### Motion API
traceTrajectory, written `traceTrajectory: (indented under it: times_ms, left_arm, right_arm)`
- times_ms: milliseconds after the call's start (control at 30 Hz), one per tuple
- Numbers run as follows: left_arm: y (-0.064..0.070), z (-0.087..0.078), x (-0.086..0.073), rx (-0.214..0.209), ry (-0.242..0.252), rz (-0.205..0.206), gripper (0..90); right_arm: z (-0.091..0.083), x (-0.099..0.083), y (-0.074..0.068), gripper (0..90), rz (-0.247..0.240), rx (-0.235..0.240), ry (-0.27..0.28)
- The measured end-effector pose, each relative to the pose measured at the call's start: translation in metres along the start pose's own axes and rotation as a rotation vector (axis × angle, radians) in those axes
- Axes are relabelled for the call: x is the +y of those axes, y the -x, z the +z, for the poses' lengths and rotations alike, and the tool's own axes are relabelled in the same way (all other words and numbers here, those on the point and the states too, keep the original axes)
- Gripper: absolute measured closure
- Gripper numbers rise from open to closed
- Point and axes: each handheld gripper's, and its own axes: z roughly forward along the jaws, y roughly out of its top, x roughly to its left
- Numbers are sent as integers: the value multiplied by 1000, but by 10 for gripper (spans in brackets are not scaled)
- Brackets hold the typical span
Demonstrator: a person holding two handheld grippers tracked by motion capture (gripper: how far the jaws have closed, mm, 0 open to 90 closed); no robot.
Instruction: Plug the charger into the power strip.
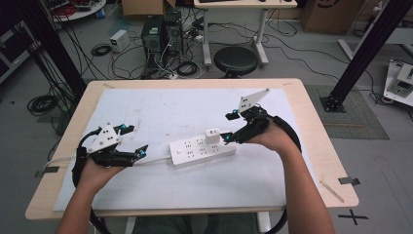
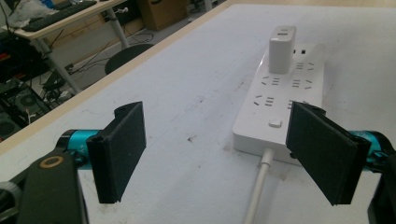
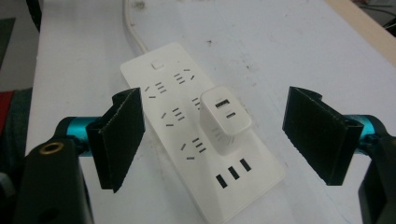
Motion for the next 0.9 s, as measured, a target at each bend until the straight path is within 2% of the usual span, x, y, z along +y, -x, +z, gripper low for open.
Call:
traceTrajectory:
  times_ms: [133,200,300,333,367,400,567,667,900]
  left_arm:
    - [0,-1,1,-3,-2,14,201]
    - [-1,-2,0,-12,10,1,201]
    - [-3,-2,-3,-19,19,-5,201]
    - [-5,-2,-4,-23,24,-10,201]
    - [-6,-3,-5,-27,27,-13,201]
    - [-8,-3,-6,-28,28,-14,201]
    - [-14,-5,-10,-16,47,-38,202]
    - [-15,-7,-9,-19,51,-34,201]
    - [-14,-9,-6,-13,52,-23,202]
  right_arm:
    - [-10,-10,-9,212,9,-25,41]
    - [-15,-16,-13,208,20,-31,74]
    - [-22,-26,-18,196,58,-48,130]
    - [-24,-30,-20,195,72,-78,135]
    - [-25,-35,-20,195,90,-88,147]
    - [-26,-39,-22,196,98,-81,159]
    - [-25,-54,-32,195,111,-106,187]
    - [-24,-58,-35,196,118,-106,202]
    - [-25,-57,-36,195,111,-105,196]
